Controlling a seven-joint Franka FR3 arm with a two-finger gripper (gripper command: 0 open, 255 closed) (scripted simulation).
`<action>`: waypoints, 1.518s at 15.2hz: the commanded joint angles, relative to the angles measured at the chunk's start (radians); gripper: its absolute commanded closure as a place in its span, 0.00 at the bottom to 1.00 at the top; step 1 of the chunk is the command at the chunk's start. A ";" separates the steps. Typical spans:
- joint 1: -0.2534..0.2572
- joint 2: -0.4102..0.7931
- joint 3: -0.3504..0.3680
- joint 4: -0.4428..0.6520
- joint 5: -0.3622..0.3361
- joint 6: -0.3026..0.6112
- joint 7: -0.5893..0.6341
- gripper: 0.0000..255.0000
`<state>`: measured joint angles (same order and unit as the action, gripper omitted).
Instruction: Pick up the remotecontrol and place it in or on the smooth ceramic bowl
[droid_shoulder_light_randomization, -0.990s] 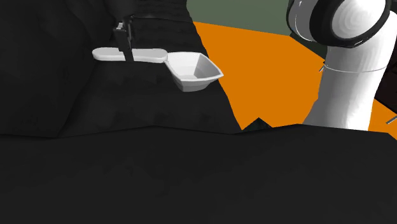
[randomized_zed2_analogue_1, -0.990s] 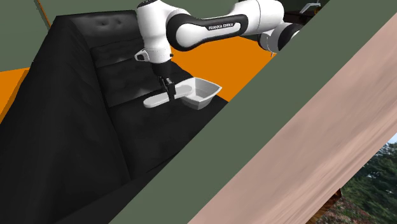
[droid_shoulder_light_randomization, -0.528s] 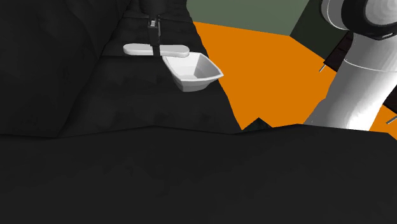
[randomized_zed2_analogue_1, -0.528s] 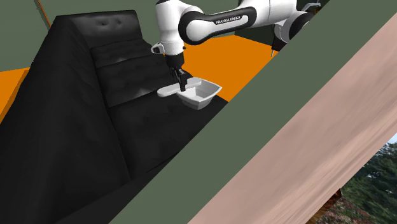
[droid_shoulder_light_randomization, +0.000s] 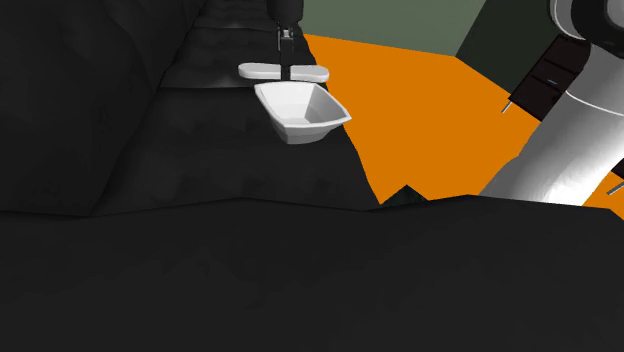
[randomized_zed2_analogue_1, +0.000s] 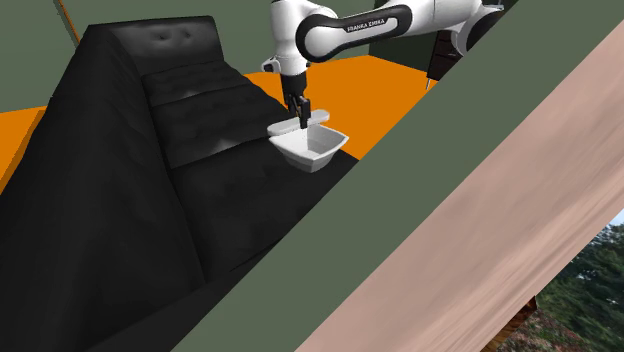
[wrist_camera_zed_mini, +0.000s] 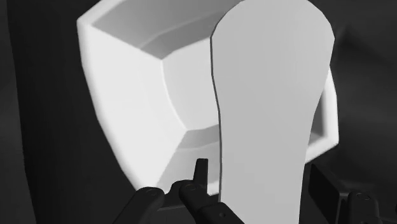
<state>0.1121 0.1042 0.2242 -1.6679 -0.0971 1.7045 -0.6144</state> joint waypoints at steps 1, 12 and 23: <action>-0.027 -0.031 -0.021 -0.038 0.006 0.013 -0.049 1.00; -0.074 -0.061 -0.062 -0.168 0.007 0.120 -0.129 1.00; -0.075 -0.043 -0.063 -0.246 0.001 0.215 -0.120 1.00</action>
<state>0.0374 0.0610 0.1612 -1.9129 -0.0961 1.9179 -0.7343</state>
